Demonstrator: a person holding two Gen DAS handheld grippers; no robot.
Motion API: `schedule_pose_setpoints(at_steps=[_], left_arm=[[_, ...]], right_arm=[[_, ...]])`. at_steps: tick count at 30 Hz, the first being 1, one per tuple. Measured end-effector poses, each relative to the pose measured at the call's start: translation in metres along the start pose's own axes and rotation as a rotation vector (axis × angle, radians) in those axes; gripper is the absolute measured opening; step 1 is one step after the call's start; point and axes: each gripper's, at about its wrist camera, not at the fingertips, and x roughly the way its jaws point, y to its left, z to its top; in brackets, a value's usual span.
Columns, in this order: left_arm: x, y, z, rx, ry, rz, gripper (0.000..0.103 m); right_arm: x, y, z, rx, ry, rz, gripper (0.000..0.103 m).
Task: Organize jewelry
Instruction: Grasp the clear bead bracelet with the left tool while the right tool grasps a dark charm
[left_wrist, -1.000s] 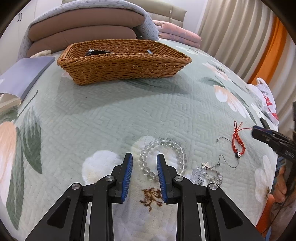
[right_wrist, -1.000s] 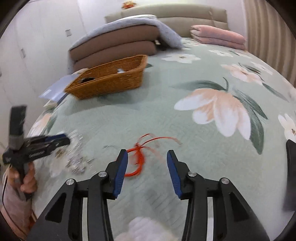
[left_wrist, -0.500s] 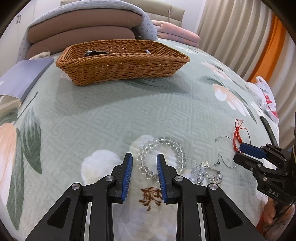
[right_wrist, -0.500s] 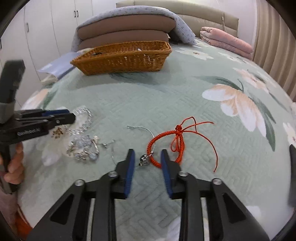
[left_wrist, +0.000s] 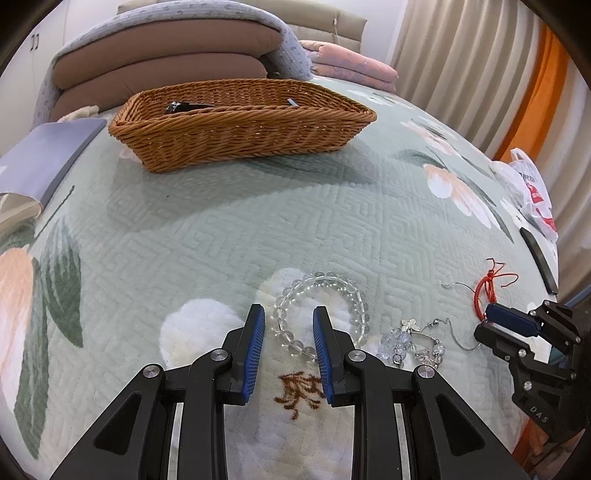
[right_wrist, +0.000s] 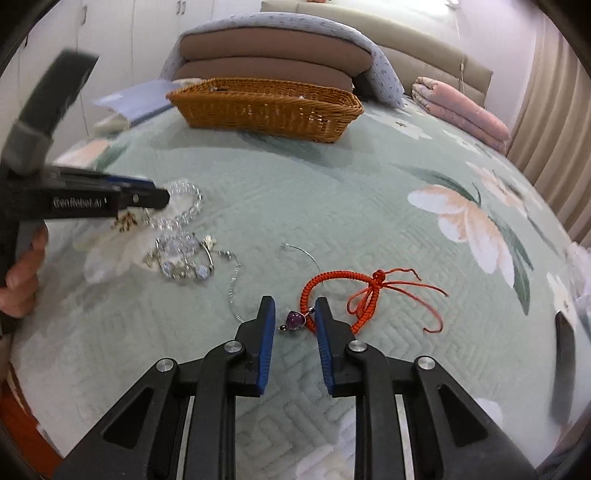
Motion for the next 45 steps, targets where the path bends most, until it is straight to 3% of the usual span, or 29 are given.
schedule_pose_setpoints(at_steps=[8, 11, 14, 21, 33, 39, 45], left_arm=[[-0.002, -0.001, -0.001, 0.01, 0.0, -0.022, 0.026], [-0.003, -0.001, -0.002, 0.009, 0.008, -0.041, 0.009], [-0.003, -0.003, -0.003, 0.009, 0.014, -0.052, 0.009], [-0.007, -0.009, -0.005, 0.016, 0.005, -0.049, 0.008], [-0.042, -0.004, 0.007, -0.025, -0.101, -0.104, 0.008], [-0.069, -0.01, 0.026, 0.01, -0.161, -0.114, 0.008], [-0.087, -0.002, 0.058, 0.035, -0.208, -0.095, 0.008]], right_arm=[[-0.019, -0.031, 0.001, 0.105, -0.007, 0.121, 0.013], [-0.024, -0.041, 0.002, 0.115, 0.001, 0.067, 0.013], [-0.03, -0.051, 0.002, 0.126, 0.001, -0.002, 0.013], [-0.053, -0.063, 0.01, 0.179, -0.095, 0.041, 0.013], [-0.073, -0.061, 0.064, 0.157, -0.228, 0.121, 0.013], [-0.067, -0.061, 0.098, 0.128, -0.252, 0.14, 0.013], [-0.052, -0.053, 0.153, 0.068, -0.3, 0.149, 0.013]])
